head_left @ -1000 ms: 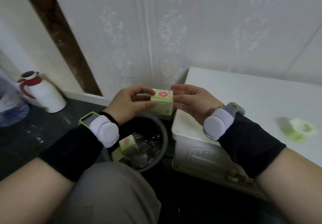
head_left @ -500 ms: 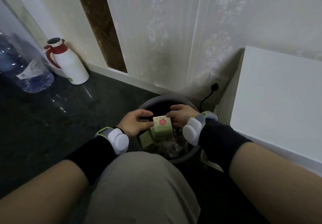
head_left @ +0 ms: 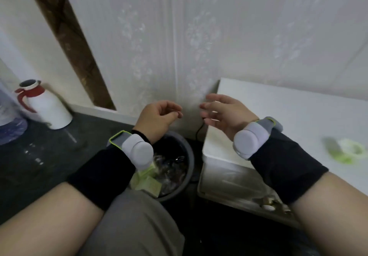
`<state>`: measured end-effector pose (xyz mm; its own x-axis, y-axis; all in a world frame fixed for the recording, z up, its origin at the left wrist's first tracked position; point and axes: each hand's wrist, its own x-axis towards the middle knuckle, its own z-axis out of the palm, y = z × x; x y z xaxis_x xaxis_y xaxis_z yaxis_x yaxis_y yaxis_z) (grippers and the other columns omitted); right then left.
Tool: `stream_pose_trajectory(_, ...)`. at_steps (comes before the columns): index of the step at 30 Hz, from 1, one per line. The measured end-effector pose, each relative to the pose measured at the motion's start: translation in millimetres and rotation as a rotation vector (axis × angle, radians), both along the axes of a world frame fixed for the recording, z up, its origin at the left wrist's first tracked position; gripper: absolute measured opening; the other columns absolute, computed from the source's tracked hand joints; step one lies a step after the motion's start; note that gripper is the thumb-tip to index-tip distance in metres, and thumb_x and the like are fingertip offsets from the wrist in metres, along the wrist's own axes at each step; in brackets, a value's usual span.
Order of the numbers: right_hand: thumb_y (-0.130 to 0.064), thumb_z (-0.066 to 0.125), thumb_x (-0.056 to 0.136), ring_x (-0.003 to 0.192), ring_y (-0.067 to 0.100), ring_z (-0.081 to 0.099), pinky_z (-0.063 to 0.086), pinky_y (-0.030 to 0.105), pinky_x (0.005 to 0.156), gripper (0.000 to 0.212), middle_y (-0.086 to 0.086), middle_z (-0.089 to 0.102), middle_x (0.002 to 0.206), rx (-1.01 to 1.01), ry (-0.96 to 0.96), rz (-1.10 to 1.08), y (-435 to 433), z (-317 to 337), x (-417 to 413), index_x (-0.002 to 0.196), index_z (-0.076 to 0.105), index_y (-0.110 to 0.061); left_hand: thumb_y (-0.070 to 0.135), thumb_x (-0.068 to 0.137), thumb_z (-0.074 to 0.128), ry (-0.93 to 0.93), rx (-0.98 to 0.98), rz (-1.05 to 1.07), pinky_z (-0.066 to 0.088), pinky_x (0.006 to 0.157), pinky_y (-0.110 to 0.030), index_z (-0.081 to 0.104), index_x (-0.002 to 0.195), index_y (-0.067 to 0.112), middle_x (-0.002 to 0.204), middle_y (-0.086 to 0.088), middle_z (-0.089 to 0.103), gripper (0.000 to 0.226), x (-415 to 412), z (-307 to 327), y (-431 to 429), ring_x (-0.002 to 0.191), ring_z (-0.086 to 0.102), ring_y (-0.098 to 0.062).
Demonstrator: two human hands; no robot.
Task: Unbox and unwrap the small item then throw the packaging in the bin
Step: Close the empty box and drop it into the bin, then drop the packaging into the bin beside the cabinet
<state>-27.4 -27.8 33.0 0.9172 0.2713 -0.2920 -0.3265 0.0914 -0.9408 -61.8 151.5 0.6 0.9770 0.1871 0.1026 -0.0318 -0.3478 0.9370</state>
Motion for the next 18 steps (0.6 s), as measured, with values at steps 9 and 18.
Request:
stream_pose_trajectory(9,-0.009,0.064,0.083,0.088,0.022,0.064,0.051,0.028,0.068,0.045,0.007,0.066,0.108,-0.028,-0.027,-0.456,-211.0,13.5,-14.2,0.126,0.051,-0.017,0.008,0.080,0.067,0.013,0.134,-0.137,0.046,0.083,-0.023,0.065,0.074,0.026,0.082,0.002,0.068,0.019,19.9,-2.3,-133.8,0.083,0.062,-0.013)
stream_pose_trajectory(18,-0.028,0.076,0.073,0.097,0.016,0.059,0.042,0.027,0.081,0.053,-0.003,0.061,0.113,-0.577,-0.149,-0.383,-285.3,-27.5,-30.1,0.122,0.057,-0.022,0.018,0.076,0.072,0.055,0.417,-0.102,0.047,0.089,-0.035,0.065,0.078,0.031,0.091,0.002,0.068,0.015,14.8,-23.1,-148.3,0.093,0.062,-0.022)
